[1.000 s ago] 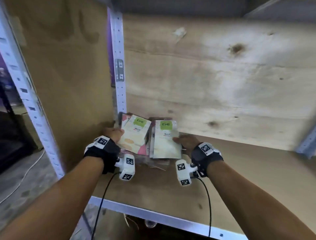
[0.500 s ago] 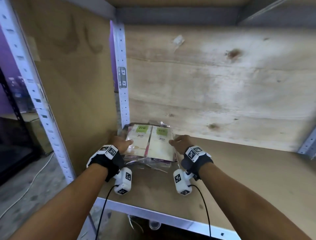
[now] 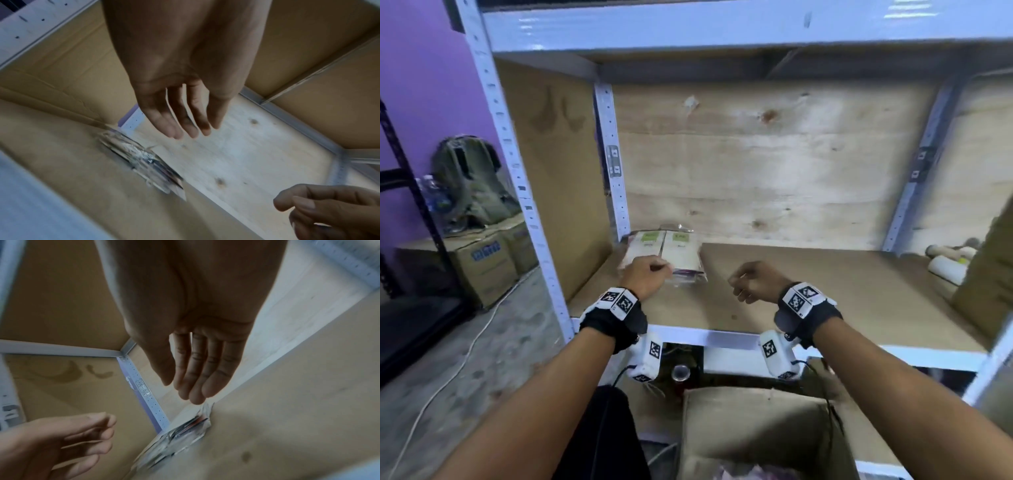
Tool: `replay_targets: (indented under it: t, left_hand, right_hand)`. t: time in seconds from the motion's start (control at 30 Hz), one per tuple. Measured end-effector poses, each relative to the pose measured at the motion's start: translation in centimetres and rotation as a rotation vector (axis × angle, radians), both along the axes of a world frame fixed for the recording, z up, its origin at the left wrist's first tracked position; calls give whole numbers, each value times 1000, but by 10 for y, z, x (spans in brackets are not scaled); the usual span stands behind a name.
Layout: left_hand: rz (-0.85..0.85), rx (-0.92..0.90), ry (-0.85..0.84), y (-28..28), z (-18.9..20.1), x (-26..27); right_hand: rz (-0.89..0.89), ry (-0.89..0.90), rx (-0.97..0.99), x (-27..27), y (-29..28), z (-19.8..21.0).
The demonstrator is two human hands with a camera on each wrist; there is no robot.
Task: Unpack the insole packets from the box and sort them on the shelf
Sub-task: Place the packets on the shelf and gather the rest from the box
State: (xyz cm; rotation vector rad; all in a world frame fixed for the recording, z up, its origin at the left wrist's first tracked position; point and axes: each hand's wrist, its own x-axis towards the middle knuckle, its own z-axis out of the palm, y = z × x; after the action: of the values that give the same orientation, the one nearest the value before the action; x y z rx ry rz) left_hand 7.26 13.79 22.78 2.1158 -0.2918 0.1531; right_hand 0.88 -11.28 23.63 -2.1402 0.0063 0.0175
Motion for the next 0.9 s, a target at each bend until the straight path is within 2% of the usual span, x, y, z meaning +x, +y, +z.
replay_targets:
  t: [0.13,0.27,0.43,0.6,0.9]
  left_hand:
    - [-224,-93,73,-23,-16,-67]
    - [-278,-78,178,-43,-50,-111]
    - [-330,61,272,-64,-104,-139]
    - [-356,197,380,-84,-157,-150]
    - [-367,258,652,-112,-234,-147]
  right_hand:
    - [-6,13,-20,-75,-15,1]
    - [-27,61,-64,-129,-30,-19]
    - [-86,131,-185,-170,-53,-75]
    - [-72,256,-315,-182,-68,-136]
    - [-25,459,-286,-155,-65,-216]
